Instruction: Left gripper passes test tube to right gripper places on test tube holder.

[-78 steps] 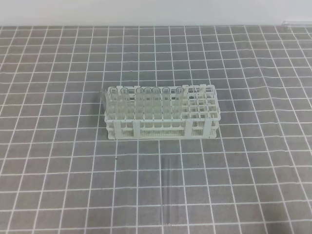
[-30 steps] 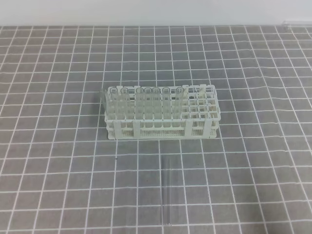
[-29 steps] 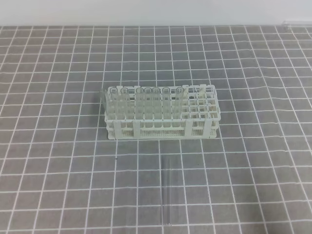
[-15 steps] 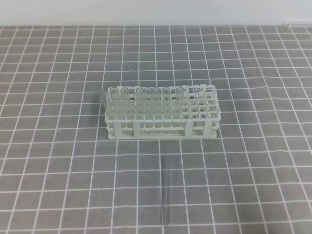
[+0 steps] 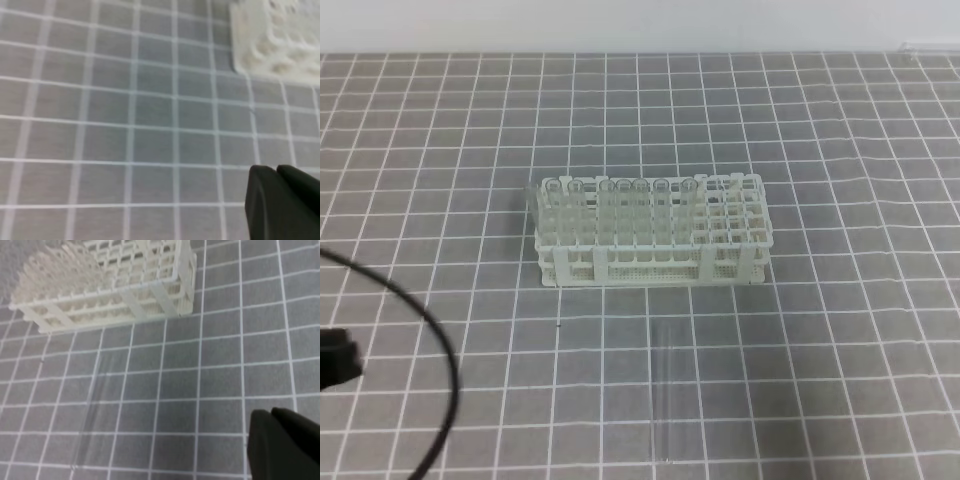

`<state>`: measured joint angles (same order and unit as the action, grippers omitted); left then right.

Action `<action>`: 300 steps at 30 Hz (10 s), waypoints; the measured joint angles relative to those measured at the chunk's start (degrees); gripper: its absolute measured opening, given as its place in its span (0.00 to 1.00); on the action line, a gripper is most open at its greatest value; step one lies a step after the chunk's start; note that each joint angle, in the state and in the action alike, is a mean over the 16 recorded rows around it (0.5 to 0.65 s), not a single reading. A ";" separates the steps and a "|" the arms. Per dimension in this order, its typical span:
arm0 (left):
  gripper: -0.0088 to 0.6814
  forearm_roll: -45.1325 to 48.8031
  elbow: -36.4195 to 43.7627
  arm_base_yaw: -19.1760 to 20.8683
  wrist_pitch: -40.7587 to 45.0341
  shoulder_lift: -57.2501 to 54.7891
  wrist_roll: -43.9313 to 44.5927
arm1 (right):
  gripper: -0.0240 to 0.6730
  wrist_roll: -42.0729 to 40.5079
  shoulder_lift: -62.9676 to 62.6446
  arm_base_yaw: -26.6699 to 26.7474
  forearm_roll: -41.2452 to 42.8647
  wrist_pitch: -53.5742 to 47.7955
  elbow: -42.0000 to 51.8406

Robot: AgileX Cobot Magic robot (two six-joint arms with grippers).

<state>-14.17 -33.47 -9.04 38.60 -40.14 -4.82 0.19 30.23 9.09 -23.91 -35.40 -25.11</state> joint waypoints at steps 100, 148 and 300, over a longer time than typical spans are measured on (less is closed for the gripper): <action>0.02 17.39 -41.15 -46.67 20.02 -70.18 -14.12 | 0.03 -5.18 9.96 0.00 0.15 -7.86 -3.50; 0.02 19.04 14.91 -41.02 -57.80 -24.17 -18.78 | 0.03 -16.72 36.89 32.31 -8.18 9.21 -25.08; 0.01 11.82 24.81 -40.91 -41.87 21.84 -1.64 | 0.05 -27.82 43.85 52.61 -11.06 59.71 -19.50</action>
<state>-2.35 -8.66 -49.95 -3.27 -18.30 -6.46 -27.63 74.08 61.70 -34.97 24.31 -44.61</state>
